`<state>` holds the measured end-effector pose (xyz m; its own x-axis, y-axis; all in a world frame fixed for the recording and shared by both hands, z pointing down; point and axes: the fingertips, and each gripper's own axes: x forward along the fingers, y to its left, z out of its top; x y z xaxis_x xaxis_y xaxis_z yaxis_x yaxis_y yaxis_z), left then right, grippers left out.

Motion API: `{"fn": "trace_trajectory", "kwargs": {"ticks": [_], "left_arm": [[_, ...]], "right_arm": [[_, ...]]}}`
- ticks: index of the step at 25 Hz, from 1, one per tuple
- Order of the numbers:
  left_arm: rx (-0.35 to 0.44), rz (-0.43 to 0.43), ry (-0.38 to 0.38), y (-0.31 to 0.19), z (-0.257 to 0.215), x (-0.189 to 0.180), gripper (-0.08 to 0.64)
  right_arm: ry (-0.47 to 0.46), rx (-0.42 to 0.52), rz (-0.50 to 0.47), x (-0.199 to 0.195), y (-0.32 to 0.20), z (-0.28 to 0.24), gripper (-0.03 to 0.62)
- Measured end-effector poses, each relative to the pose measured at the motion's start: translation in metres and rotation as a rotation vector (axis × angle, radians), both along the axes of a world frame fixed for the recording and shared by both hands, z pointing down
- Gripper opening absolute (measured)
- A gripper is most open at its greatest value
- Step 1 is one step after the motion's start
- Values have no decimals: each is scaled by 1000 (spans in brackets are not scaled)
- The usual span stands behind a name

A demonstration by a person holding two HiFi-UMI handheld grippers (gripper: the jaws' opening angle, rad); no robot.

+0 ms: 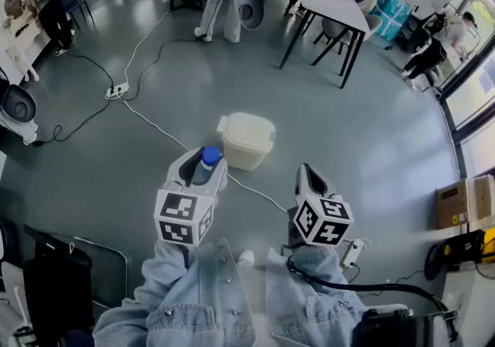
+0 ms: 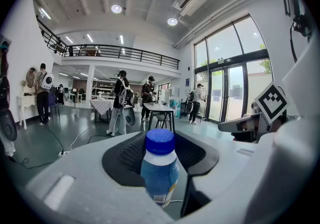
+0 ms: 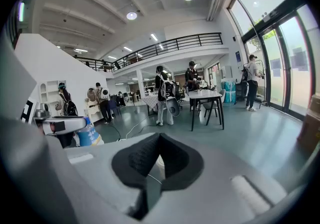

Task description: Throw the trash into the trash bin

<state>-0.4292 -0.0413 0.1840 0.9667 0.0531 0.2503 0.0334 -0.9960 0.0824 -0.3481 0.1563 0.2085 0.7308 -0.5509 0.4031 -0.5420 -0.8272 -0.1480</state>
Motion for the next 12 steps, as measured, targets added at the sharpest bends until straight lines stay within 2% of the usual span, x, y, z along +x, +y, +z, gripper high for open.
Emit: {"fn": "trace_trajectory", "kwargs": {"ticks": [12], "left_arm": [[2,2,18,-8,-2,0,189]], "right_arm": [[2,38,39,4,3,-2,3]]}}
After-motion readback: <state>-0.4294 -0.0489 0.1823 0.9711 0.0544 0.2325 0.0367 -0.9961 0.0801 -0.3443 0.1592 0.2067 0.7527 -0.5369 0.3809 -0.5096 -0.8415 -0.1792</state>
